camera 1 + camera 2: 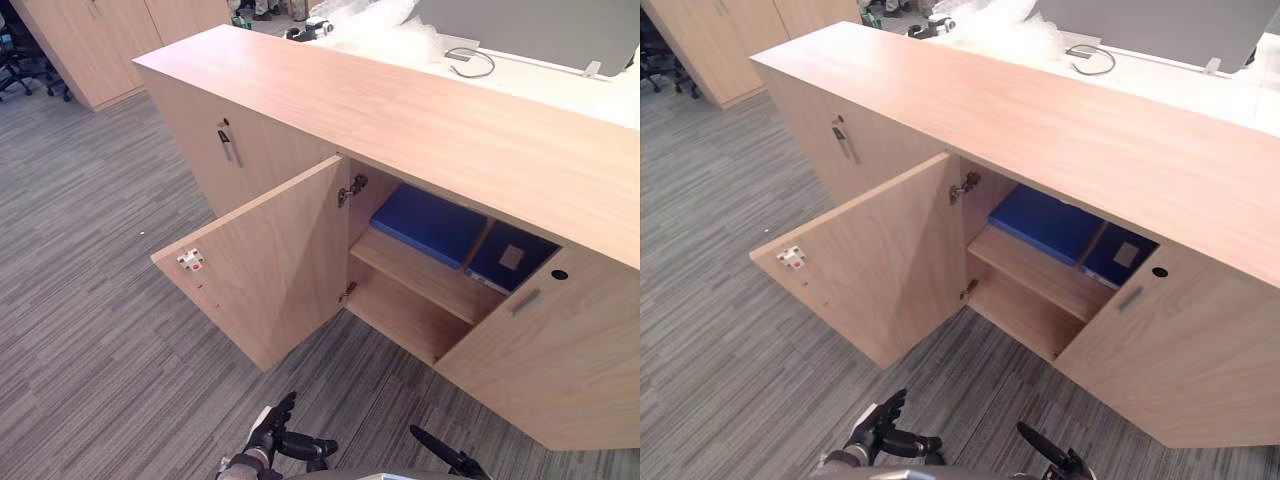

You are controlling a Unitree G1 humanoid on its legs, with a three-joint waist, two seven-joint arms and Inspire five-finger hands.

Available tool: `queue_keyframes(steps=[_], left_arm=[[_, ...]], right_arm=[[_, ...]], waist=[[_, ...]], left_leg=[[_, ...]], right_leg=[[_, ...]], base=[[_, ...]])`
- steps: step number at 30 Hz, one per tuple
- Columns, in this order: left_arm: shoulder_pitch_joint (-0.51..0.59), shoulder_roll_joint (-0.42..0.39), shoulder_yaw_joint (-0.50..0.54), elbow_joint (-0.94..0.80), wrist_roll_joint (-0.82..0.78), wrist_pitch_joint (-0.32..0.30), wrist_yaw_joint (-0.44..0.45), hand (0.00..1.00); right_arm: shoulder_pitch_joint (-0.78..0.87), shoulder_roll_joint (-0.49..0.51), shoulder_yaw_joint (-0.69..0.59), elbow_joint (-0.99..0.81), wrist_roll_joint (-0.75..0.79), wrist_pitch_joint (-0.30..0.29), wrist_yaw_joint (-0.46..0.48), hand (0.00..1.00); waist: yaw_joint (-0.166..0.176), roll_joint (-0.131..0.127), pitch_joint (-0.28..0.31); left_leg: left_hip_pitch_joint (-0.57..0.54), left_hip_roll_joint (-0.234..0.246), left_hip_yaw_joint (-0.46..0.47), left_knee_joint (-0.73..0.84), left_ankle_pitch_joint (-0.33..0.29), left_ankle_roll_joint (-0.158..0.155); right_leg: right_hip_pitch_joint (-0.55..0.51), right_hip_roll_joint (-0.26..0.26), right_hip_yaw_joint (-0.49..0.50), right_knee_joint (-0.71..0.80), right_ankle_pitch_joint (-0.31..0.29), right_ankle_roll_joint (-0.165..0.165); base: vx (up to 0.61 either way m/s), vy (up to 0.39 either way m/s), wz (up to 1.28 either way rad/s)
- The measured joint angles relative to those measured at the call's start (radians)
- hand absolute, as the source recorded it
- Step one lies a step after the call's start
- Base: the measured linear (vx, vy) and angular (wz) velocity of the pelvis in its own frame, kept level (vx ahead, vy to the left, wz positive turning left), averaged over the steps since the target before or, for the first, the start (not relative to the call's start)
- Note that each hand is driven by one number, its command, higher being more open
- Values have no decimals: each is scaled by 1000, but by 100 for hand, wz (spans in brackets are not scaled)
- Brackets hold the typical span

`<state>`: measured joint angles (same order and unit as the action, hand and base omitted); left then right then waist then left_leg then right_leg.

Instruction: Walk over to the cabinet, pick up the folder, carry it to the office cabinet, place the folder inside the office cabinet, then close the office cabinet door

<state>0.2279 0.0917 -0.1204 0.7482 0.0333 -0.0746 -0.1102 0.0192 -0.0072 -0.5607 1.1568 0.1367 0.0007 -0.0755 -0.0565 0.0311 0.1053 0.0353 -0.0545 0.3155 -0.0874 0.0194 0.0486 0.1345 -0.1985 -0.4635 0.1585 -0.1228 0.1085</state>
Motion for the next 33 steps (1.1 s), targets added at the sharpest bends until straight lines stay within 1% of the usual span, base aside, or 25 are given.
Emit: queue_keyframes(steps=[2, 3, 4, 5, 6, 8, 9, 10, 12, 14, 15, 16, 17, 19, 20, 21, 23, 24, 26, 28, 29, 30, 31, 32, 33], left_arm=[[12, 2, 25, 1, -71, 9, 1, 100], [22, -1, 57, 12, -133, 11, -2, 100], [21, -15, 110, 36, -174, 10, -3, 100], [17, -23, 140, 51, -197, 10, 6, 100], [5, -37, 207, 82, -237, 12, 32, 100], [-3, -44, 296, 122, -302, 19, 78, 100], [-2, -49, 360, 132, -340, 23, 100, 100], [-1, -56, 435, 133, -368, 26, 120, 100], [-1, -63, 524, 123, -400, 27, 155, 100], [2, -62, 647, 74, -418, 29, 202, 100], [4, -62, 672, 51, -418, 30, 211, 100], [7, -61, 713, 0, -417, 30, 228, 100], [7, -55, 744, -50, -400, 30, 242, 100], [3, -40, 773, -95, -351, 30, 250, 100], [0, -18, 778, -116, -311, 30, 258, 100], [-6, 3, 784, -129, -282, 30, 262, 100], [-20, 26, 784, -139, -244, 31, 268, 100], [-38, 43, 780, -139, -217, 31, 271, 100], [-62, 66, 753, -144, -184, 32, 277, 100], [-82, 84, 693, -180, -168, 33, 277, 100], [-94, 99, 652, -197, -150, 33, 274, 100], [-98, 106, 633, -205, -144, 33, 273, 100], [-107, 117, 597, -213, -140, 33, 273, 100], [-127, 131, 558, -213, -140, 33, 271, 100], [-137, 139, 536, -213, -140, 33, 268, 100]], right_arm=[[-5, -5, 21, 10, 0, 3, 0, 100], [-5, -11, 34, 12, -1, 6, 0, 100], [-6, -12, 33, 13, 0, 9, 0, 100], [-6, -11, 33, 14, 0, 9, 0, 100], [-6, -10, 33, 14, 0, 11, 0, 100], [-5, -9, 34, 14, 0, 12, 0, 100], [-4, -9, 33, 14, 1, 12, 0, 100], [-1, -9, 31, 14, 1, 12, -1, 100], [6, -12, 29, 14, 1, 12, -1, 100], [22, -13, 21, 9, 1, 11, -1, 100], [26, -11, 8, 5, 1, 11, -1, 100], [38, -3, -14, -8, 2, 11, -1, 100], [47, -2, -28, -16, 2, 9, 0, 100], [58, 0, -40, -20, 3, 9, 0, 100], [70, 2, -48, -27, 3, 8, 0, 100], [81, 1, -48, -32, 3, 8, 0, 100], [90, 1, -48, -33, 3, 7, 0, 100], [93, 1, -48, -33, 3, 7, 0, 100], [95, 1, -48, -32, 3, 7, 0, 100], [95, 2, -48, -32, 3, 7, 0, 100], [94, 1, -48, -32, 3, 7, 0, 100], [94, 0, -48, -32, 3, 7, 1, 100], [94, -8, -49, -32, 5, 3, 3, 100], [94, -12, -48, -33, 5, -2, 6, 100], [94, -12, -47, -33, 5, -4, 6, 100]], waist=[[0, -3, 3], [0, -3, 3], [0, -4, 4], [0, -6, 5], [0, -12, 8], [-1, -20, 10], [-1, -25, 15], [-1, -29, 19], [0, -31, 21], [1, -32, 24], [4, -32, 24], [17, -29, 25], [26, -27, 27], [31, -24, 28], [33, -22, 28], [33, -19, 26], [34, -17, 15], [34, -15, 10], [36, -14, 4], [39, -15, 2], [42, -14, 2], [43, -10, -2], [40, 11, -10], [39, 21, -11], [40, 24, -10]], left_leg=[[3, -2, 0, -2, 1, -1], [4, -3, 0, -5, 1, -1], [6, -5, -2, -5, 2, -1], [10, -6, -2, -6, 2, -1], [18, -9, -3, -6, 2, -1], [23, -16, -5, -7, 2, 0], [23, -20, -11, -7, 4, 3], [20, -25, -24, -7, 6, 5], [20, -27, -33, -8, 8, 8], [24, -32, -55, -8, 8, 8], [25, -33, -58, -8, 7, 7], [26, -33, -58, -8, 1, 1], [28, -34, -57, -8, -4, 2], [38, -34, -57, -8, -11, 3], [53, -32, -55, -8, -19, 0], [65, -30, -52, -8, -28, -1], [67, -29, -51, -8, -35, -2], [68, -28, -50, -7, -36, 2], [73, -22, -49, -6, -40, 1], [80, -7, -51, -1, -40, 1], [86, 6, -54, -1, -40, 1], [87, 19, -58, 0, -40, 1], [87, 52, -69, 0, -40, 1], [95, 86, -79, 1, -40, 1], [100, 101, -80, 1, -40, 0]], right_leg=[[9, 1, -2, -13, -1, 1], [11, 0, -4, -16, -3, 3], [16, 0, -7, -20, -5, 7], [23, 0, -9, -26, -6, 7], [38, 0, -19, -39, -8, 9], [49, -1, -34, -49, -20, 8], [54, -2, -45, -53, -26, 12], [63, -3, -62, -61, -32, 7], [72, -4, -78, -70, -34, 6], [93, -3, -100, -81, -35, 3], [96, -2, -104, -82, -36, 2], [97, -3, -105, -82, -39, -3], [99, -3, -104, -81, -39, -6], [112, -2, -103, -82, -39, -14], [121, 0, -101, -80, -39, -29], [130, 2, -99, -79, -37, -38], [128, 4, -98, -73, -35, -42], [127, 5, -96, -70, -32, -46], [124, 8, -88, -55, -28, -53], [111, 15, -76, -21, -19, -67], [101, 20, -68, 17, -13, -72], [84, 22, -61, 51, -12, -75], [49, 35, -41, 89, -41, -72], [41, 74, -36, 33, -74, -62], [34, 93, -33, -1, -76, -64]], base=[[-17, -34, 0], [-25, -38, 2], [-25, -45, 4], [-16, -49, 2], [-15, -46, 1], [-26, -53, 4], [-35, -64, 18], [-32, -55, 26], [-18, -37, 23], [-2, -27, 27], [9, -14, 17], [18, -1, 4], [0, 0, 0], [43, 10, -2], [65, 17, -8], [57, 17, -10], [71, 11, -5], [118, 11, -2], [116, 8, 0], [97, -3, 5], [83, -14, 2], [97, -33, -1], [88, -73, -1], [79, -137, 1], [38, -156, 3]])
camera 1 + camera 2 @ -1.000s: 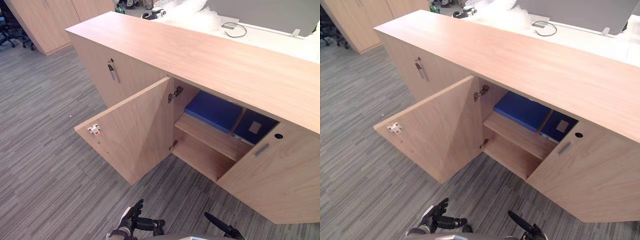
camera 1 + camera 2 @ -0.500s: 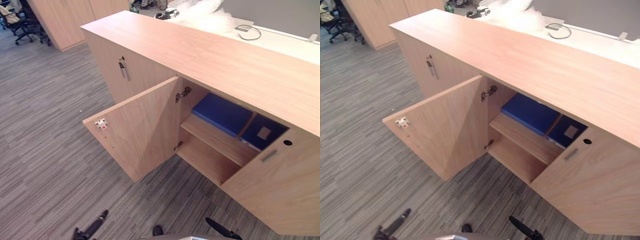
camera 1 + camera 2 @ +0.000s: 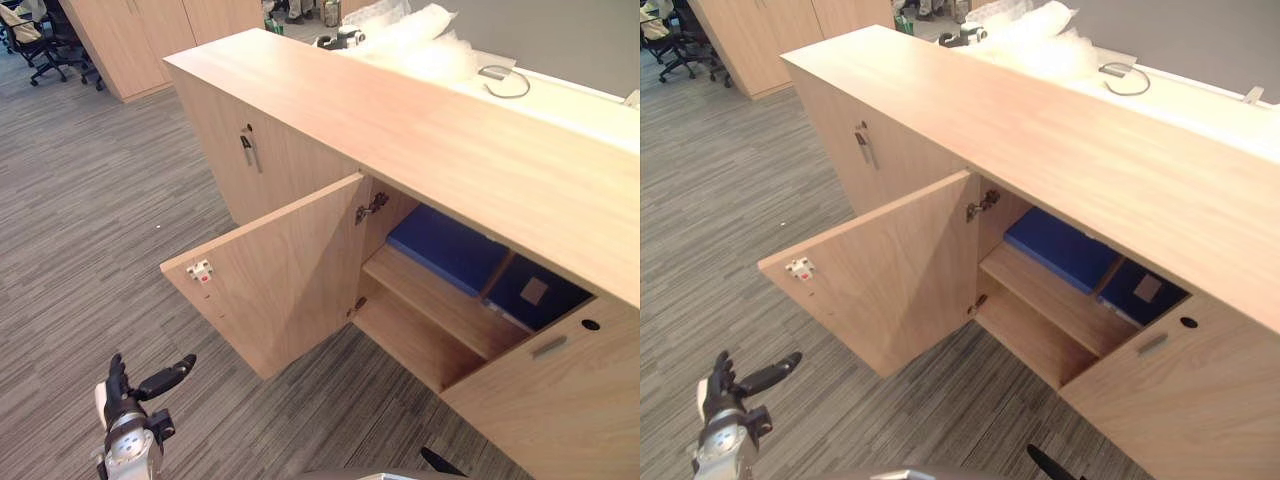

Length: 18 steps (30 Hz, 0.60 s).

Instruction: Walk over to the cabinet, pick up the folder, carry it to the office cabinet, place the folder inside the office cabinet, then close the office cabinet door

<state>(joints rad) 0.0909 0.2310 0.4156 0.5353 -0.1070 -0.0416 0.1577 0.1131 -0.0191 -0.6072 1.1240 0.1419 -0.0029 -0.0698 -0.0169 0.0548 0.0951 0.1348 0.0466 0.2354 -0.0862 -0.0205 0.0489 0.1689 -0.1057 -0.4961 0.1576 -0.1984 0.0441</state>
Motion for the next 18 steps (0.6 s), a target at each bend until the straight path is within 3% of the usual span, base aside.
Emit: queue_keyframes(steps=[1, 2, 3, 5, 8, 13, 18], left_arm=[[-14, 21, -44, 0, 0, 0, -20, 100], [-28, 38, -81, -1, 0, 0, -41, 100], [-35, 35, -97, 6, 1, 0, -50, 100], [-39, 33, -152, 12, 18, 3, -79, 100], [-73, 64, -152, 83, 77, 30, -48, 100], [-87, 157, -203, 88, 120, 46, -50, 100], [-120, 209, -244, 105, 161, 51, -57, 100]], right_arm=[[0, 3, 1, 0, 0, -1, 1, 100], [2, 8, 0, 2, 0, -1, 3, 100], [4, 3, -1, 9, 0, -2, 4, 100], [4, -14, -3, 28, 0, 1, 13, 100], [16, -39, -2, 29, 0, 4, 21, 100], [21, -45, -1, 29, 0, 2, 23, 100], [26, -28, -2, 29, 0, 2, 31, 100]], waist=[[0, -8, -5], [0, -33, -17], [-7, -30, -23], [-8, -5, -40], [-5, 32, -41], [5, 11, -43], [12, -12, -56]], left_leg=[[6, 12, 2, 1, 2, -10], [5, -2, 4, 5, -12, -47], [9, -2, 1, 2, -25, -65], [15, 23, 16, 15, -29, -81], [21, 53, 26, 21, -41, -103], [26, 66, 29, 28, -49, -121], [28, 50, 32, 41, -53, -117]], right_leg=[[-18, 20, 7, -103, 20, -8], [-56, 6, 17, -154, 152, -19], [-60, -4, 16, -134, 132, 21], [-58, 23, 38, -146, 130, 7], [-46, 58, 49, -157, 130, -21], [-43, 70, 57, -156, 126, -29], [-43, 47, 69, -155, 134, -21]], base=[[-23, -206, 2], [-42, -161, 8], [3, -190, -2], [55, -153, -22], [39, -162, -13], [8, -58, -2], [-8, 43, -5]])
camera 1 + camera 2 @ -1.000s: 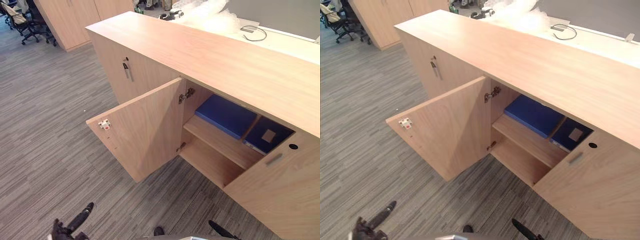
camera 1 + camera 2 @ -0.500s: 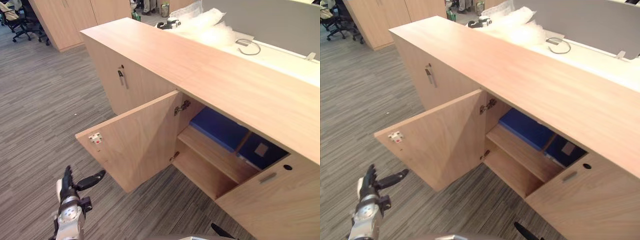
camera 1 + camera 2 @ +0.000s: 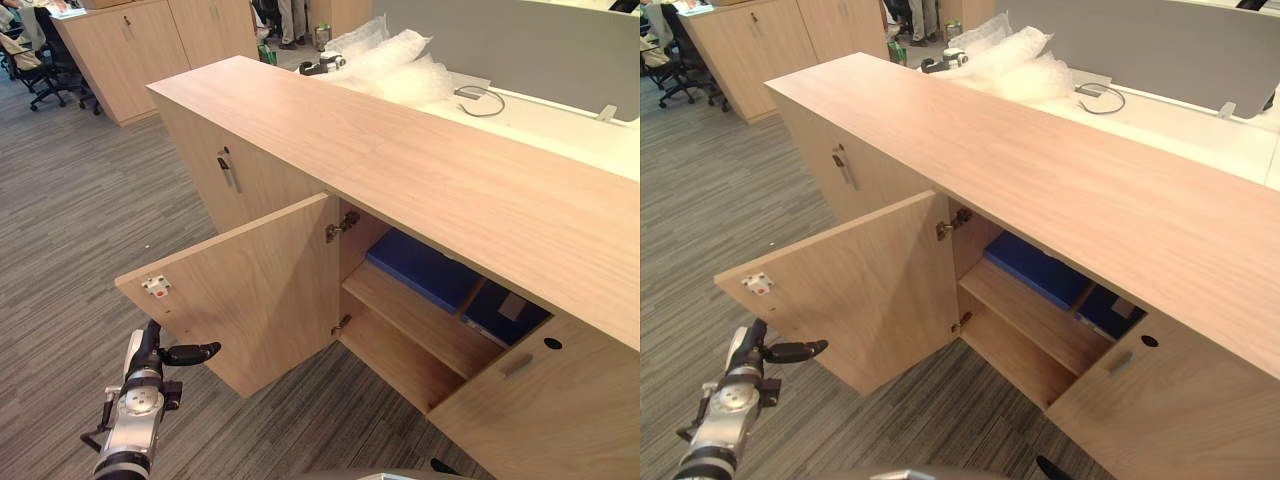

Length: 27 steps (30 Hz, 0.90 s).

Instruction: Walk over to the cabinet, pick up the folder, carry it to the office cabinet, place the folder inside the office cabinet, then close the office cabinet door

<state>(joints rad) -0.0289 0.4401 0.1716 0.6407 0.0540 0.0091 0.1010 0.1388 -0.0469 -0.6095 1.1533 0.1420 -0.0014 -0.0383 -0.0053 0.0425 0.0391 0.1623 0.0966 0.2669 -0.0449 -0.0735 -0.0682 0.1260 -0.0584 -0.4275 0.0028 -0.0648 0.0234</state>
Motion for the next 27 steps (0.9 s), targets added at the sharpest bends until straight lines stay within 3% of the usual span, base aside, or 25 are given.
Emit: queue_keyframes(steps=[6, 9, 10, 12, 14, 16, 18, 22, 24, 27], left_arm=[[7, 13, -130, -32, 162, 10, 65, 100], [95, 130, -317, -140, 317, 13, 106, 100], [108, 207, -421, -171, 385, -2, 109, 100], [121, 340, -563, -216, 454, -44, 105, 100], [118, 490, -715, -256, 602, -148, 96, 100], [113, 552, -799, -294, 729, -242, 93, 100], [110, 542, -832, -343, 852, -337, 98, 100], [85, 486, -920, -481, 951, -468, 121, 100], [74, 463, -940, -538, 960, -509, 136, 100], [37, 428, -941, -569, 959, -522, 158, 100]], right_arm=[[27, 14, -9, 0, 13, -1, 7, 100], [49, 15, -9, 1, 15, -5, 6, 100], [58, 14, -7, 6, 14, -9, 4, 100], [56, 6, 4, 20, 6, -14, 3, 100], [51, -10, 48, 22, -34, -28, 3, 100], [47, -22, 86, 22, -58, -39, 2, 100], [34, -30, 114, 28, -67, -47, -10, 100], [7, -25, 129, 41, -82, -49, -27, 100], [5, -25, 149, 41, -83, -51, -39, 100], [5, -30, 161, 41, -82, -53, -42, 100]], waist=[[14, 0, 1], [35, -2, 3], [52, -2, 3], [58, -3, 3], [51, 2, 2], [39, 5, 0], [22, 12, 0], [-15, -2, -1], [-29, -6, -4], [-38, 0, 0]], left_leg=[[-9, -28, -3, 20, -11, 17], [-12, -39, -5, 21, -14, 22], [-14, -43, -6, 23, -15, 24], [-25, -49, -13, 33, -18, 28], [-35, -59, -13, 48, -21, 37], [-40, -67, -13, 53, -21, 46], [-44, -76, -14, 50, -16, 57], [-46, -82, -13, 38, -9, 68], [-42, -83, -13, 33, -8, 69], [-37, -83, -16, 32, -7, 69]], right_leg=[[-2, -31, 5, 1, 19, 23], [-5, -45, 4, 3, 25, 33], [-4, -48, 0, 5, 27, 36], [-5, -54, -5, 5, 31, 43], [-6, -66, -4, 2, 37, 56], [-7, -77, -4, 0, 41, 63], [-7, -80, -4, -14, 53, 75], [-4, -81, -4, -45, 73, 74], [1, -79, -4, -54, 76, 73], [16, -76, -10, -64, 77, 72]], base=[[-45, 60, 0], [-52, 39, 4], [-55, 13, 13], [-62, 9, 13], [-68, 21, 2], [-70, 34, -1], [-62, 27, -2], [-21, 2, -3], [13, -16, -1], [30, -39, 3]])
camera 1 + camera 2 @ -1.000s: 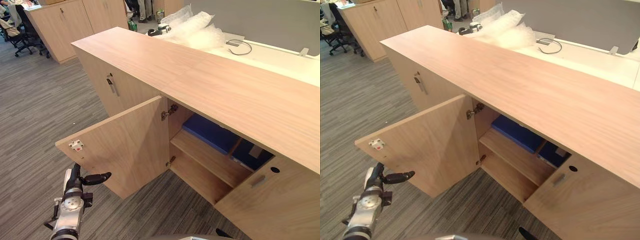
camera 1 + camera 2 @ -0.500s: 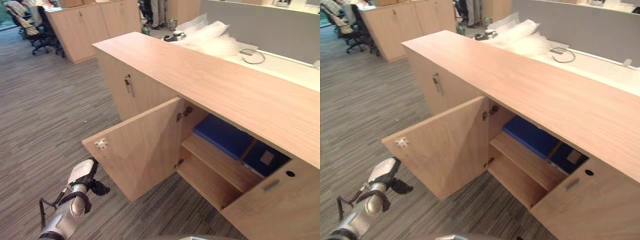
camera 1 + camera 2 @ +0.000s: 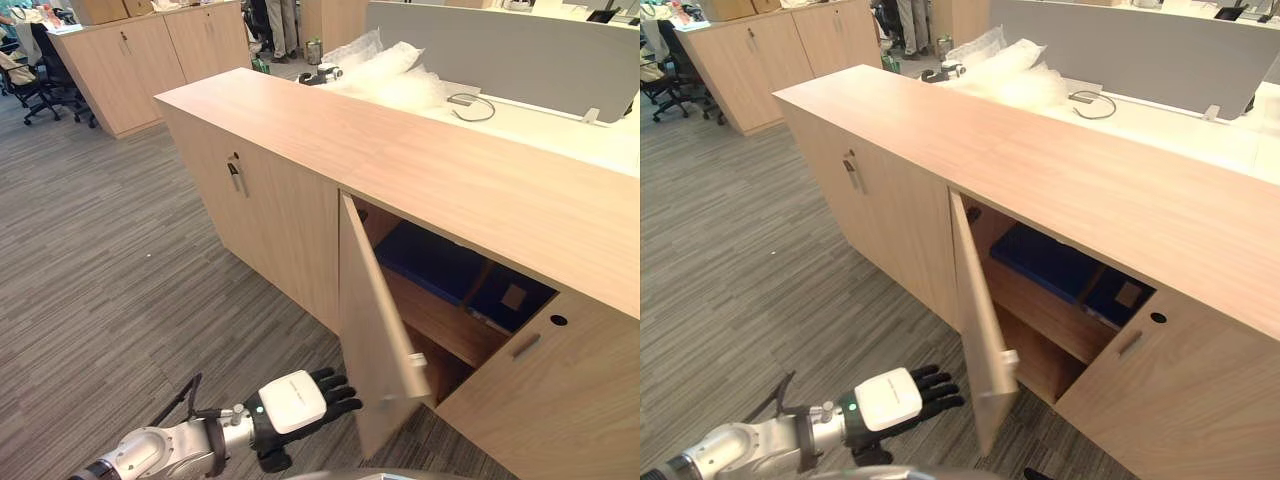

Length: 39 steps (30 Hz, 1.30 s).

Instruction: Walk over to the cabinet, pick up the folder, carry it to the office cabinet, place the folder inside the office cabinet, then close the office cabinet door

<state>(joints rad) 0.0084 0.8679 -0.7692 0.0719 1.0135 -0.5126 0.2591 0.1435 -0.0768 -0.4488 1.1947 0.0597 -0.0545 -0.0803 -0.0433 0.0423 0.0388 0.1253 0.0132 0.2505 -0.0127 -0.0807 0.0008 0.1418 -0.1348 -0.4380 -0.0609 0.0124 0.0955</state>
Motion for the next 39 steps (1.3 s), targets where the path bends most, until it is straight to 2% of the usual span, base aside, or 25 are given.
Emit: queue_keyframes(steps=[5, 9, 13, 15, 17, 18, 20, 22, 23, 24, 25, 26, 27, 28, 29, 30, 31, 32, 33, 35, 37, 39], left_arm=[[-41, -43, -1, 3, 1, 44, 13, 100], [-73, -117, -26, 46, 1, 54, 29, 100], [-74, -225, -32, 221, 24, 78, 47, 100], [-65, -283, -9, 331, 50, 92, 47, 100], [-1, -413, 132, 473, 52, 144, 42, 100], [16, -453, 184, 503, 45, 160, 40, 100], [77, -612, 396, 589, -101, 226, 37, 100], [94, -682, 533, 628, -210, 264, 38, 100], [93, -736, 647, 667, -375, 308, 45, 100], [91, -758, 712, 695, -452, 328, 53, 100], [91, -767, 740, 714, -505, 337, 62, 100], [95, -777, 777, 740, -557, 348, 69, 100], [106, -794, 835, 777, -607, 366, 77, 100], [110, -802, 858, 790, -650, 374, 77, 100], [122, -826, 902, 801, -730, 384, 76, 100], [130, -841, 923, 804, -769, 384, 75, 100], [140, -875, 958, 811, -838, 384, 70, 100], [143, -908, 983, 829, -937, 382, 57, 100], [146, -913, 1006, 830, -979, 382, 49, 100], [175, -901, 1037, 838, -1173, 354, 48, 100], [183, -896, 1052, 871, -1281, 337, 32, 100], [183, -883, 1052, 930, -1369, 331, -6, 100]], right_arm=[[-19, -4, 9, 1, -1, -1, -11, 100], [-27, -2, 18, 1, -1, -2, -12, 100], [-31, 2, 36, 1, 1, -3, -12, 100], [-29, 11, 37, 2, 2, -3, -12, 100], [-26, 22, 38, 1, 4, -3, -14, 100], [-23, 23, 38, -1, 7, -3, -17, 100], [-11, 19, 32, -3, 21, -1, -31, 100], [-6, 22, 18, -3, 21, 0, -42, 100], [-7, 21, -10, -3, 21, 2, -47, 100], [-11, 20, -19, -3, 21, 5, -51, 100], [-11, 21, -24, -3, 21, 8, -54, 100], [-15, 19, -41, -3, 21, 14, -56, 100], [-26, 15, -41, -3, 21, 22, -63, 100], [-32, 15, -41, -3, 21, 28, -64, 100], [-46, 14, -33, -4, 21, 34, -64, 100], [-53, 13, -27, -6, 20, 34, -67, 100], [-52, 5, 5, -18, 18, 34, -72, 100], [-49, 0, 34, -25, 19, 37, -74, 100], [-44, 1, 46, -25, 19, 40, -74, 100], [-42, 17, 116, -34, 23, 42, -76, 100], [-39, 24, 125, -48, 24, 38, -76, 100], [-28, 24, 124, -45, 43, 31, -76, 100]], waist=[[-21, 5, 3], [-24, -4, 15], [-45, -19, 23], [-48, -35, 33], [-50, -52, 52], [-50, -51, 56], [-41, -33, 70], [-32, -32, 70], [-26, -19, 77], [-24, -25, 82], [-19, -21, 84], [-11, -11, 88], [-6, -2, 93], [1, -2, 93], [15, -2, 93], [21, -2, 93], [32, 12, 85], [37, 12, 77], [37, 8, 69], [43, -36, 42], [44, -44, 25], [44, -43, -1]], left_leg=[[15, 0, -5, -1, 0, 0], [38, 0, 7, -6, -2, -3], [56, 7, 42, -11, -7, -10], [58, 20, 67, 14, -22, -24], [23, 64, 105, 136, -91, -33], [8, 83, 115, 181, -116, -37], [-57, 181, 151, 394, -204, -66], [-121, 232, 146, 556, -205, -65], [-166, 263, 102, 673, -190, -42], [-195, 260, 51, 721, -183, -29], [-202, 251, 11, 727, -193, -33], [-212, 225, -56, 714, -214, -47], [-235, 174, -171, 679, -247, -54], [-240, 150, -223, 653, -254, -61], [-247, 113, -316, 595, -259, -68], [-248, 97, -363, 564, -258, -69], [-240, 78, -448, 487, -244, -69], [-231, 67, -463, 462, -204, -79], [-224, 58, -454, 449, -200, -71], [-187, 28, -398, 406, -190, -51], [-158, 5, -375, 358, -174, -28], [-129, -13, -364, 297, -148, -18]], right_leg=[[18, 1, -6, -6, 1, -2], [34, 1, 2, -11, 4, -6], [36, 11, 37, -23, 16, -9], [36, 19, 62, -23, 18, -11], [35, 43, 102, -23, 17, -20], [34, 53, 113, -23, 15, -24], [25, 104, 171, -15, -3, -51], [9, 124, 212, 2, -10, -64], [-2, 140, 254, 26, -18, -76], [-6, 139, 281, 42, -26, -83], [-12, 137, 302, 53, -30, -85], [-24, 134, 333, 71, -36, -90], [-38, 127, 380, 81, -39, -92], [-43, 121, 400, 84, -38, -91], [-56, 114, 440, 95, -39, -84], [-61, 112, 457, 100, -41, -76], [-67, 112, 477, 112, -47, -58], [-64, 110, 492, 116, -57, -33], [-63, 99, 491, 117, -56, -29], [-56, 54, 492, 116, -61, -22], [-53, 26, 495, 107, -58, -17], [-52, 4, 494, 95, -54, -11]], base=[[2, -32, 3], [-36, -18, -8], [-54, -15, -24], [-39, -33, -43], [-12, -71, -52], [10, -97, -58], [35, -95, -67], [57, -81, -79], [110, -84, -93], [113, -50, -85], [92, -15, -76], [92, 81, -99], [83, 120, -100], [90, 208, -110], [56, 187, -82], [76, 260, -87], [65, 278, -60], [60, 276, -44], [63, 249, -34], [92, 250, -42], [65, 150, -30], [88, 81, -12]])
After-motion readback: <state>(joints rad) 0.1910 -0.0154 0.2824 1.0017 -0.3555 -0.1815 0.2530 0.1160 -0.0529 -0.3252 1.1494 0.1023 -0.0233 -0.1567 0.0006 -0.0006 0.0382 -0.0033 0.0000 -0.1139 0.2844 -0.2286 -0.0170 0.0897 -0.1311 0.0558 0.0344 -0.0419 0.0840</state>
